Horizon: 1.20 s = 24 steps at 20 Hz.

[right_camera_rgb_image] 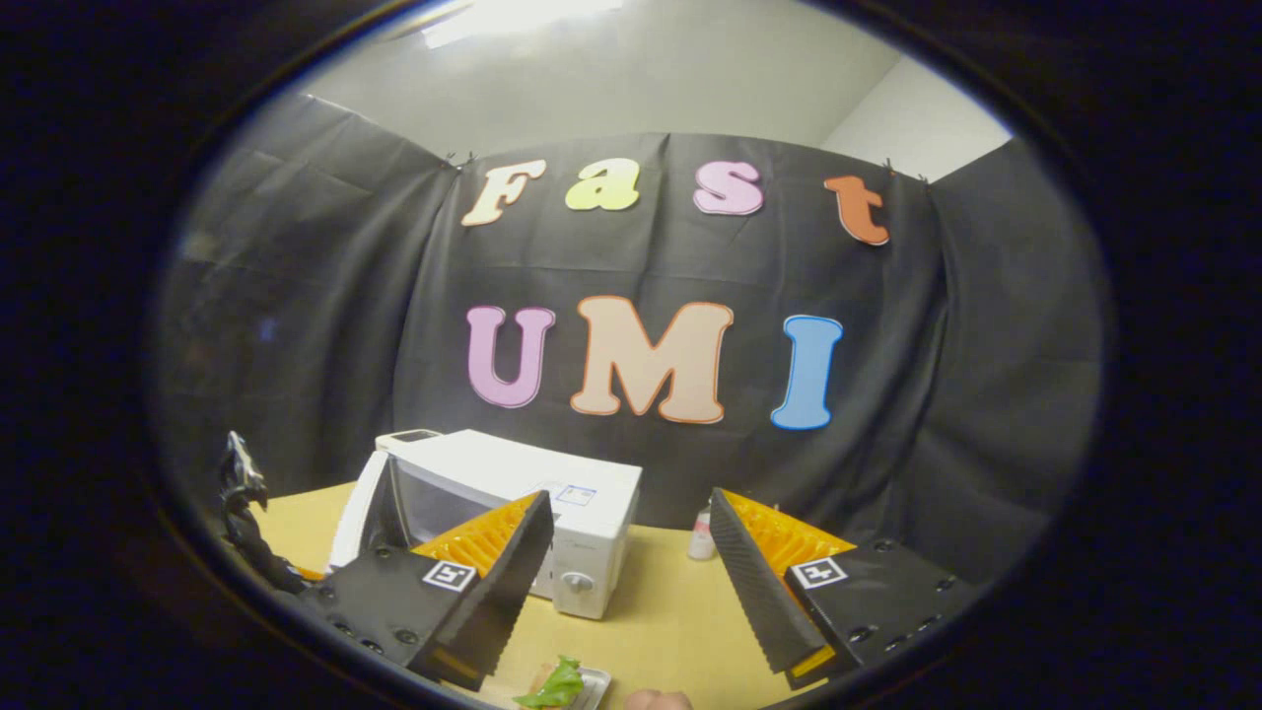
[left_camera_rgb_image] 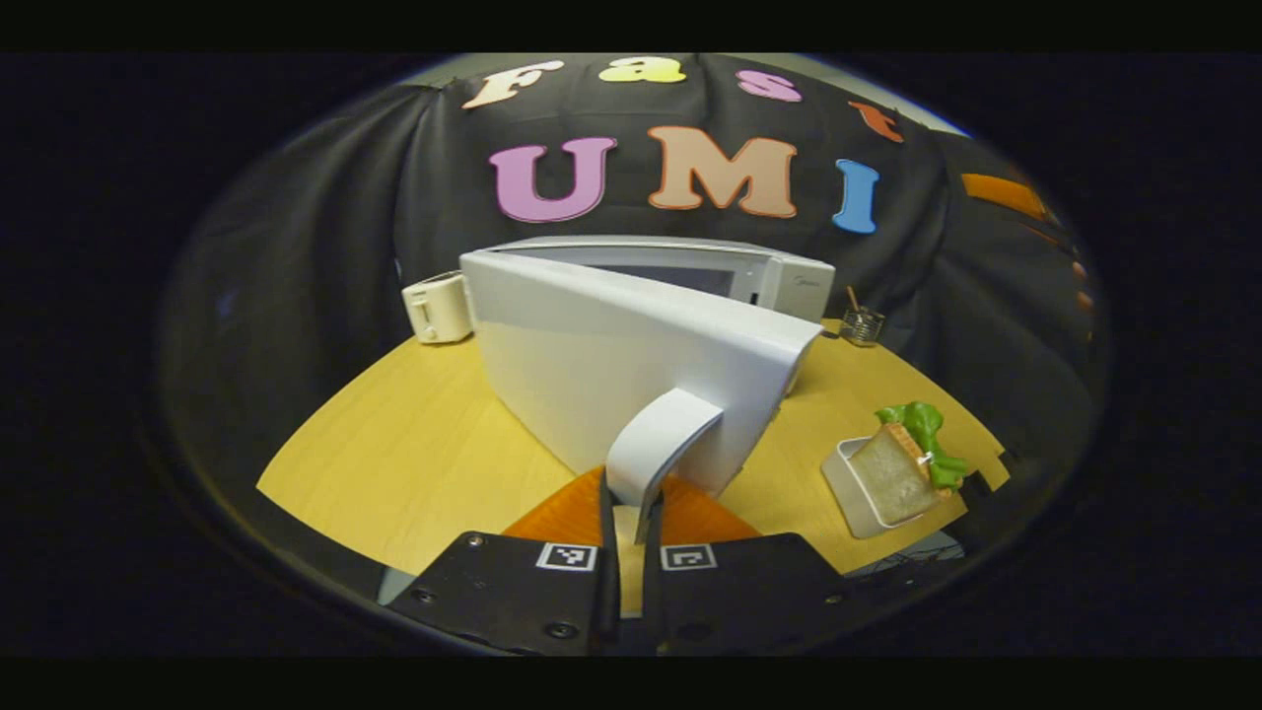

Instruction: Open the microwave oven with the left hand, put the food in, and close the microwave oven.

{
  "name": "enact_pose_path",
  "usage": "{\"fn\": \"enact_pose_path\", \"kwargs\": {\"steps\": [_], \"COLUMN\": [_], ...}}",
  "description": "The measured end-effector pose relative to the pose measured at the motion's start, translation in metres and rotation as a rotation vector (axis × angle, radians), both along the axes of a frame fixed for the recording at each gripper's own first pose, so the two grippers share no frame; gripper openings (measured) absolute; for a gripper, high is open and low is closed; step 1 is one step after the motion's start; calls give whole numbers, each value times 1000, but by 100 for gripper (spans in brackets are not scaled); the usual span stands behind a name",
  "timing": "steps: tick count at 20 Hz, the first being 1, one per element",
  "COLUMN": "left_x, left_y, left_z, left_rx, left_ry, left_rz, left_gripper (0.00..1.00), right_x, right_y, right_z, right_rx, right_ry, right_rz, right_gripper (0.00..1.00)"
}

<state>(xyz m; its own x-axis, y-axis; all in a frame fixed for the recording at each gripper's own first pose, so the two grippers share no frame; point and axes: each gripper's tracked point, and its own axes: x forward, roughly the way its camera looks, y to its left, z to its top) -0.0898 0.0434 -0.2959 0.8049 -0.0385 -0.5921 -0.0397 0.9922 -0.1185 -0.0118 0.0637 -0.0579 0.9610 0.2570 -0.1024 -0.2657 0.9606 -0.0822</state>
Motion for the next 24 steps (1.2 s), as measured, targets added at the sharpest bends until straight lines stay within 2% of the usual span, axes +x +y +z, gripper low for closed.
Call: {"fn": "enact_pose_path", "kwargs": {"steps": [3,5,7,8,10,12,13,16,18,19,20,21,22,24], "left_x": [-20,-31,-39,-43,-47,-48,-49,-51,-51,-51,-52,-52,-51,-50], "left_y": [42,76,95,99,105,114,120,133,142,148,152,154,155,155], "left_z": [-2,-3,-3,-4,-5,-4,-3,-6,-8,-10,-10,-10,-12,-9], "left_rx": [18,17,-51,-73,-56,-47,-48,-75,-75,-71,-76,-74,-68,-33], "left_ry": [32,48,49,58,59,50,51,59,56,59,59,57,51,33], "left_rz": [62,134,182,176,113,65,45,-14,-29,-30,-38,-45,-63,-106], "left_gripper": [10,9,9,9,7,11,9,13,22,30,47,58,80,91], "right_x": [-3,-6,-6,-7,-10,-12,-13,-19,-23,-26,-30,-35,-40,-50], "right_y": [22,36,48,55,68,79,83,94,99,100,103,106,107,109], "right_z": [-5,-5,-8,-12,-13,-11,-11,-15,-16,-17,-21,-23,-25,-29], "right_rx": [-1,-10,-8,-5,-2,-4,-7,-17,-23,-26,-25,-23,-23,-34], "right_ry": [17,15,23,37,50,48,47,50,47,47,52,54,53,55], "right_rz": [49,82,103,115,133,140,137,124,105,90,77,66,54,37], "right_gripper": [97,97,97,99,97,96,96,96,97,96,96,97,97,97]}}
